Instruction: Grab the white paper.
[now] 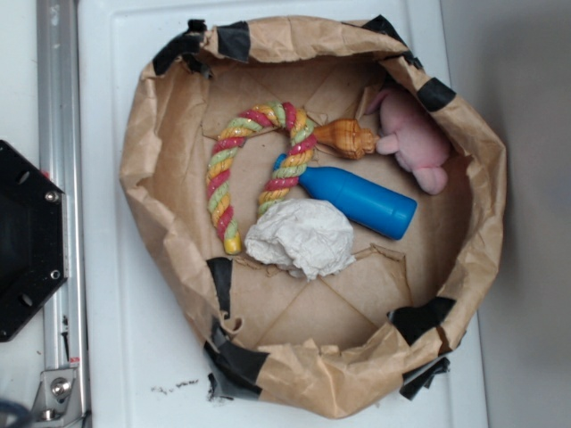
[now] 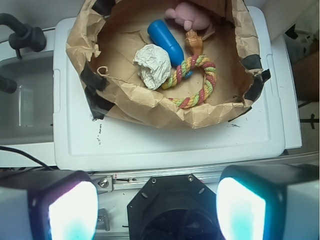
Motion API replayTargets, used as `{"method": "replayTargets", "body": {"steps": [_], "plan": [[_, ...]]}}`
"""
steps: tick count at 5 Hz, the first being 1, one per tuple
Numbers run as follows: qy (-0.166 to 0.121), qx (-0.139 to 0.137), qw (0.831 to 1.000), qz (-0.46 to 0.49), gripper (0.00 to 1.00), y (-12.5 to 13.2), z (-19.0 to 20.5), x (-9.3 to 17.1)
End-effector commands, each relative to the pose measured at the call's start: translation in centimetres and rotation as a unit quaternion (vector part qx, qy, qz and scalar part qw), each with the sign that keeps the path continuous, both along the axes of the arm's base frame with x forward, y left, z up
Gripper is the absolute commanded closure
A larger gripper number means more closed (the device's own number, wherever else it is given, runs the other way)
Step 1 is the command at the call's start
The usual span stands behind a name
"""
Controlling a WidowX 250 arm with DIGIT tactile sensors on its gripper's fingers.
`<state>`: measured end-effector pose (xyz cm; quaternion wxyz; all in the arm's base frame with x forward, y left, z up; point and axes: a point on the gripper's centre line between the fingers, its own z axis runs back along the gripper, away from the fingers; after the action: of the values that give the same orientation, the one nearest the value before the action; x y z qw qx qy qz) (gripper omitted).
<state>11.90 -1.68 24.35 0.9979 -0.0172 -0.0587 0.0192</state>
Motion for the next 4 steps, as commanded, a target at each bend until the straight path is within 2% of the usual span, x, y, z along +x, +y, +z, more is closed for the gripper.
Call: {"method": "replayTargets", "body": {"steps": [1,2,3,4], "plan": [[0.000,0.000,1.000,0.000,0.00,0.0,0.0,0.0],[-0.070,-0.036,0.996,0.045,0.00,0.4,-0.7,5.0],[-0.061,-0.020,0.996,0.062,0.00,1.2,-2.8,9.5],[-0.017,-0.003,0.997,0.071,0.00,1.6,-7.6,12.4]]}}
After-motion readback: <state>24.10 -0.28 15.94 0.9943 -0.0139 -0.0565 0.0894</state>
